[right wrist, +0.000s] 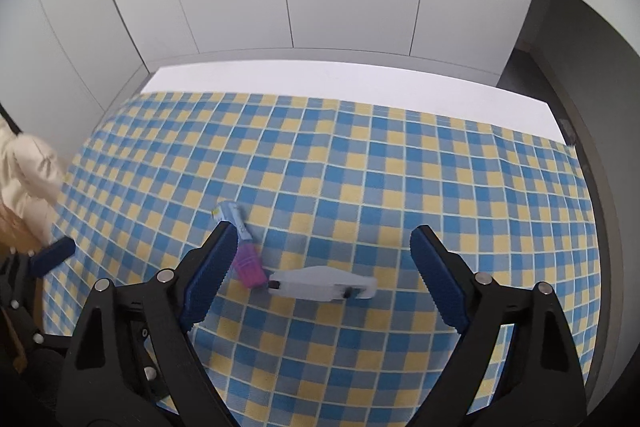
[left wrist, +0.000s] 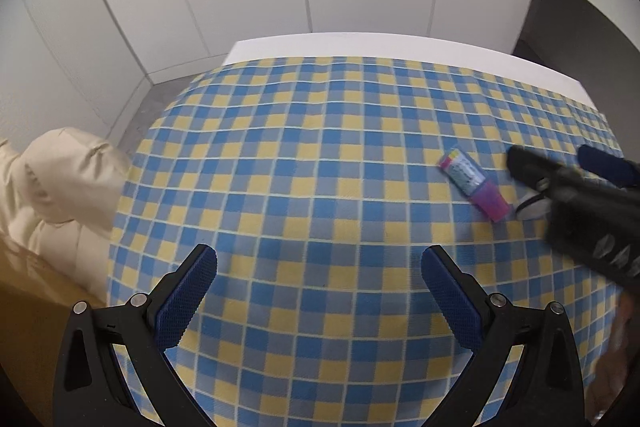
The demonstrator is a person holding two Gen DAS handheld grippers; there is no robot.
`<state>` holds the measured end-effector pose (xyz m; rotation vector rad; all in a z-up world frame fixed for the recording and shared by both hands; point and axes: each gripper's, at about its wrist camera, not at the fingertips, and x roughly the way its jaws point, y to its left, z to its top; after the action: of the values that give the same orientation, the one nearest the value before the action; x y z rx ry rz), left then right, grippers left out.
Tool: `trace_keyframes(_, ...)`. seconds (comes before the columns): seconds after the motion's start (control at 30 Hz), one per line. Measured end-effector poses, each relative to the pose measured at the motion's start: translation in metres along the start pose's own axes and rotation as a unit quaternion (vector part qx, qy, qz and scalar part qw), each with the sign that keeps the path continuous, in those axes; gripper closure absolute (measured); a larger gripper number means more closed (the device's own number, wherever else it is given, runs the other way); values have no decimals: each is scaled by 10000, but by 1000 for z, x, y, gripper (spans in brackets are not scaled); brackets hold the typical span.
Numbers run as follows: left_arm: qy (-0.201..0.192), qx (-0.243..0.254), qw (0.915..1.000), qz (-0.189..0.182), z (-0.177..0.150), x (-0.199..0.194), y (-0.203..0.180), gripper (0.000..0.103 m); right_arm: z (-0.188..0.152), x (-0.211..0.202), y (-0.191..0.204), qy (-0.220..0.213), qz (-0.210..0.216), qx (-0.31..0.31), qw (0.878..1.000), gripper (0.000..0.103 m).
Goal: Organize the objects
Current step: 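Close the right tool around the white bottle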
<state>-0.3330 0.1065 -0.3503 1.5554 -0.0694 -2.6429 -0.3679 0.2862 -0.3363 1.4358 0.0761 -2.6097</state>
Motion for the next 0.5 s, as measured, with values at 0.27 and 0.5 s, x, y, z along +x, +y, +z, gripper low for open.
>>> trace_keyframes(0.27,-65,127,9987,-493,-3,4,-10,1,-12,6,-10,-27,-152,4,9999,44)
trace_keyframes(0.5,-190,709,9941,-799,12,10,-41,1,-27,-7,-36,-49,-449,-15,9990,44)
